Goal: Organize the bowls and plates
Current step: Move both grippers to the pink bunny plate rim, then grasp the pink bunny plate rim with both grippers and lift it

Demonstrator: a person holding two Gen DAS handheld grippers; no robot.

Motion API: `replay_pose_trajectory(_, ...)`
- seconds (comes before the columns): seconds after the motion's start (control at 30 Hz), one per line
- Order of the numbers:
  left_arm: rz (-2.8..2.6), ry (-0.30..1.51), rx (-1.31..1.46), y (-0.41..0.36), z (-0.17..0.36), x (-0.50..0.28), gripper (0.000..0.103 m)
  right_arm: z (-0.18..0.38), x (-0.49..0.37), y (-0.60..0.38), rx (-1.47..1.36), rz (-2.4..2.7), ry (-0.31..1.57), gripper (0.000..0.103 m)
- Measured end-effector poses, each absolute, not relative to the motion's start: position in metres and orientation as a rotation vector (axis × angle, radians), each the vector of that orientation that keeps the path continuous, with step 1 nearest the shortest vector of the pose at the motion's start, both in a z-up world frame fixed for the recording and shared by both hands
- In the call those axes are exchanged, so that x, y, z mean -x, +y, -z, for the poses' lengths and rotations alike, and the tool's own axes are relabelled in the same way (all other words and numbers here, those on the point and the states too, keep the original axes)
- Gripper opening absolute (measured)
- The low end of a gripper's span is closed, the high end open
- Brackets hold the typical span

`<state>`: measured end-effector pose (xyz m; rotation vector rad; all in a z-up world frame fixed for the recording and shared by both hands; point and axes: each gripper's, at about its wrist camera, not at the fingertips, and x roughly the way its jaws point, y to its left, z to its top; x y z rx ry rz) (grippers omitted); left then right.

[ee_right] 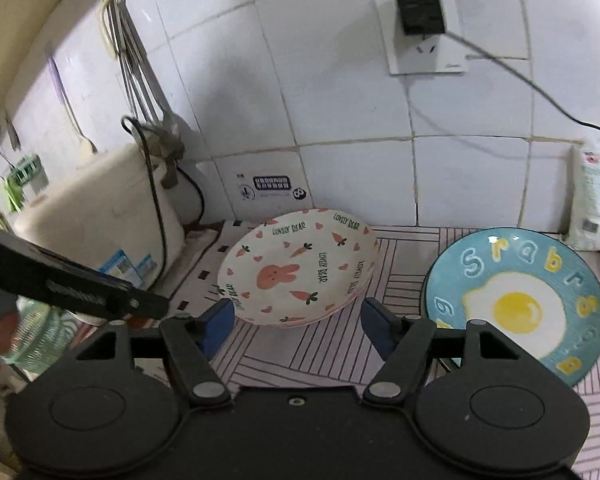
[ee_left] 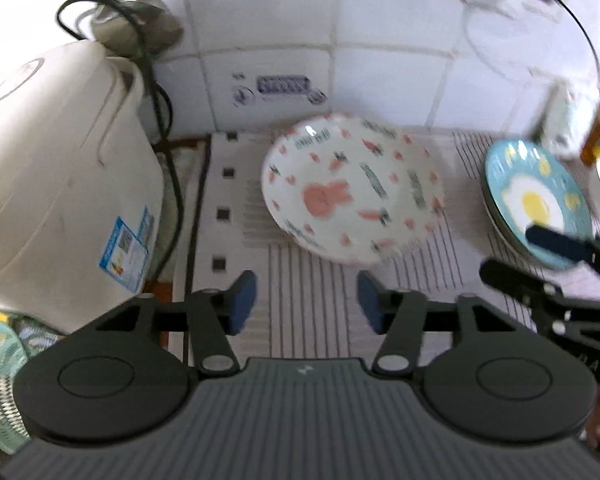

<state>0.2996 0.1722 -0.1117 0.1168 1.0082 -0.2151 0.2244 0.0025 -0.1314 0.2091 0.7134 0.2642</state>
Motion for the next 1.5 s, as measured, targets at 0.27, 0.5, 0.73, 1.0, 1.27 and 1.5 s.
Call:
replay_pose_trajectory(0.27,0.185,0.994,-0.036,0.191,0.148,-0.334,0.069,0.185,-0.261,0.003,-0.334,-0.187,0.706,0.075)
replay_pose_trajectory(0.5,0.192,1.010,0.041,0.190,0.186,-0.360,0.069,0.213,-0.281,0.008,-0.398,-0.151,0.787,0.075)
replay_pose_trajectory(0.73,0.179,1.035,0.068,0.192,0.211,-0.388,0.065,0.223,-0.305,0.004,-0.443,-0.078,0.792,0.066)
replay_pose_trajectory(1.0,0.195,1.055,0.064,0.192,0.220,-0.399,0.022,0.232,-0.321,0.002,-0.549,-0.080,0.838,0.041)
replay_pose_trajectory(1.27,0.205,1.066,0.120,0.192,0.231,-0.401,0.023,0.253,-0.321,-0.023,-0.823,-0.019,0.873,0.008)
replay_pose_trajectory(1.5,0.223,1.161,0.114,0.191,0.227,-0.411,0.023,0.241,-0.330,-0.011,-0.692,-0.024,0.916,0.016)
